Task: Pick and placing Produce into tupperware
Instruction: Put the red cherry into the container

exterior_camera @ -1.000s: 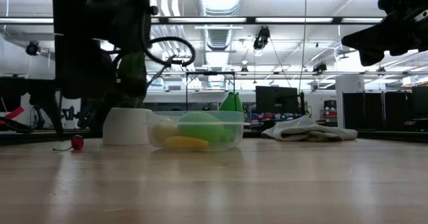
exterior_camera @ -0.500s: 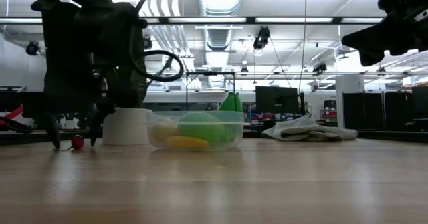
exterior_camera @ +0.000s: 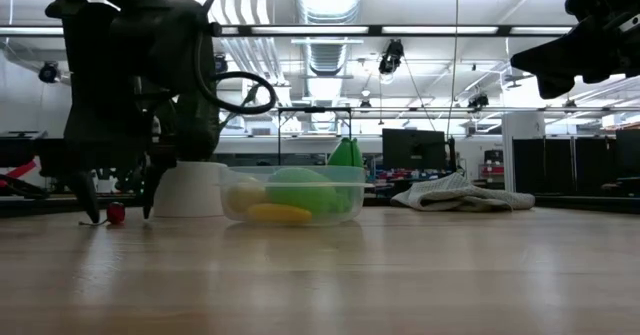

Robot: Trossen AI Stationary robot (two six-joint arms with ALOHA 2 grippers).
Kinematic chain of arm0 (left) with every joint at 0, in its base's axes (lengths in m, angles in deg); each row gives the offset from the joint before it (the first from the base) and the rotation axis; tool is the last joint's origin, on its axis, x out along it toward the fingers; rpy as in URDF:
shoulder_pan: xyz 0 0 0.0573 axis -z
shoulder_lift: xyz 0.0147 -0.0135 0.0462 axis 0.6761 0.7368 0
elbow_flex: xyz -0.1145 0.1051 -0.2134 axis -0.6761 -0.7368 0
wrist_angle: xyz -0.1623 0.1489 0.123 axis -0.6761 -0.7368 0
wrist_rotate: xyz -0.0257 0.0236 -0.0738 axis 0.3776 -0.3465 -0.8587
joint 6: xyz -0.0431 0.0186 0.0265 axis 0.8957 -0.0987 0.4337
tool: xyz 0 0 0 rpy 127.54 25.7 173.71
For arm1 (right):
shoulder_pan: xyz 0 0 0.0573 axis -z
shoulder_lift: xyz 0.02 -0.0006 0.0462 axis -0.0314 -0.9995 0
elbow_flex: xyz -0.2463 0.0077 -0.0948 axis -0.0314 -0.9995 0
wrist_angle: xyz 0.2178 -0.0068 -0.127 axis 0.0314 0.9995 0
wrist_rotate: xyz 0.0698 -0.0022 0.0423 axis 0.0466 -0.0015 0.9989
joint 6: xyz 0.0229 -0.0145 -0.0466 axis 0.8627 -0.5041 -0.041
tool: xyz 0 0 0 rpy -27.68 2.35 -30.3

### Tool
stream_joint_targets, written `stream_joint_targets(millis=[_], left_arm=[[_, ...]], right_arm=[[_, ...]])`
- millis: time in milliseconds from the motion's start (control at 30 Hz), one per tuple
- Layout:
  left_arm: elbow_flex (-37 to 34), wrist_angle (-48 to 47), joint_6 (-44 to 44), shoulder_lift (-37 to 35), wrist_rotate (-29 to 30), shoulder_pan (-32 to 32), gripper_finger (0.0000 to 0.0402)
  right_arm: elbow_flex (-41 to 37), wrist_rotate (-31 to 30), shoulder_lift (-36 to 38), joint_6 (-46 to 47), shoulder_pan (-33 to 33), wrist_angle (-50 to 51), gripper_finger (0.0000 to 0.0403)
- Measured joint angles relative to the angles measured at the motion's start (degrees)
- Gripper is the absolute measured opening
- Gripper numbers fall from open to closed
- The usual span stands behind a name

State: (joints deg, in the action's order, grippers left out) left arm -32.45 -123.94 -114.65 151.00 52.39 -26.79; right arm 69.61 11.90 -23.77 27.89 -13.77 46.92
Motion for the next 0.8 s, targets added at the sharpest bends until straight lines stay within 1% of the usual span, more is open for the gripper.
stream_joint_targets(millis=[100,200,333,667,733,800], left_arm=[[-0.3,0.3,0.1,0.0,0.0,0.0,0.0203],[-0.4,0.2,0.3,0.0,0.0,0.0,0.0187],[-0.2,0.1,0.3,0.0,-0.2,0.0,0.0146],[0.1,0.1,0.7,0.1,-0.4,0.1,0.0020],[0.5,0.3,0.9,0.2,-0.4,0.1,0.0010],[0.9,0.6,1.1,0.2,-0.3,0.1,0.0010]], right_arm=[[0.0,0.0,0.0,0.0,0.0,0.0,0.0009],[0.0,0.0,0.0,0.0,0.0,0.0,0.0009],[0.0,0.0,0.0,0.0,0.0,0.0,0.0009],[0.0,0.0,0.0,0.0,0.0,0.0,0.0009],[0.0,0.0,0.0,0.0,0.0,0.0,0.0009],[0.0,0.0,0.0,0.0,0.0,0.1,0.0009]])
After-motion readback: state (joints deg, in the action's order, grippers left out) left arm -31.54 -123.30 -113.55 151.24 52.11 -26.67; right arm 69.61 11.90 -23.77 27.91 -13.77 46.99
